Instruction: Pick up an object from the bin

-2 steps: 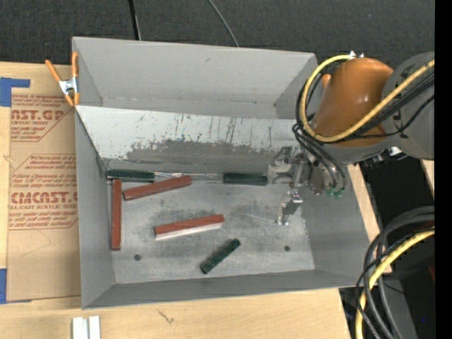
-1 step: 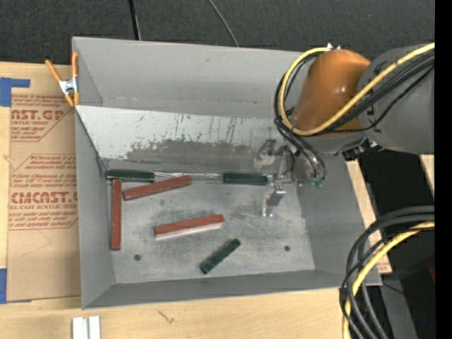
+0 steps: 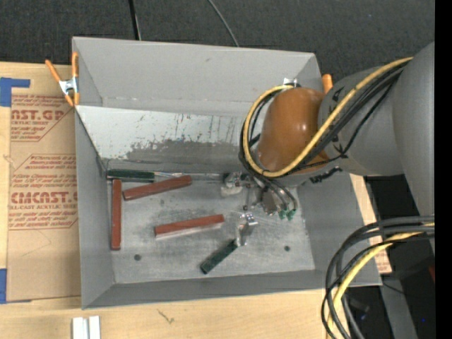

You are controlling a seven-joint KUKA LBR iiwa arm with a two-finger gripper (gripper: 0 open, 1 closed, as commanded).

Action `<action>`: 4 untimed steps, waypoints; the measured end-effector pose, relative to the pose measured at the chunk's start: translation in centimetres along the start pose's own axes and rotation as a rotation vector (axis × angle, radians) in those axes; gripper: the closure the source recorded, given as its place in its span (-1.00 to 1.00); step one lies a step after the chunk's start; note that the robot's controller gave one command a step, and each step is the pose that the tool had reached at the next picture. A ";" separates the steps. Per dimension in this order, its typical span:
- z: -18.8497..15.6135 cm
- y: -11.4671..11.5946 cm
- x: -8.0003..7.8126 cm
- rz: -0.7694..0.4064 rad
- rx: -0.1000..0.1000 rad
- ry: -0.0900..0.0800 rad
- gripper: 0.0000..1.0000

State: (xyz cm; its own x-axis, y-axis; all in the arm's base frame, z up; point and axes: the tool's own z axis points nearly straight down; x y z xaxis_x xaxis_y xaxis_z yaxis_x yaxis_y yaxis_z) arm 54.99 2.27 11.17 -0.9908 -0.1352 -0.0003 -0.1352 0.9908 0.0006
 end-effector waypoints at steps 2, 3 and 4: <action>3.5 7.8 -2.3 0.004 0.002 -0.017 1.00; 3.5 7.8 -2.3 0.003 0.002 -0.017 1.00; 3.3 7.8 -2.2 0.004 0.002 -0.014 1.00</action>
Offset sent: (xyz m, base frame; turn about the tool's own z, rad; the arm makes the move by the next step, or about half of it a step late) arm 0.0062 0.0800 -0.0417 0.0031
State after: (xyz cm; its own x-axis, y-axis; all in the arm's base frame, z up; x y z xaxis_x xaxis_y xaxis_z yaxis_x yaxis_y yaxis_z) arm 56.15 10.27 7.92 -0.9912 -0.1315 -0.0138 -0.1315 0.9913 -0.0012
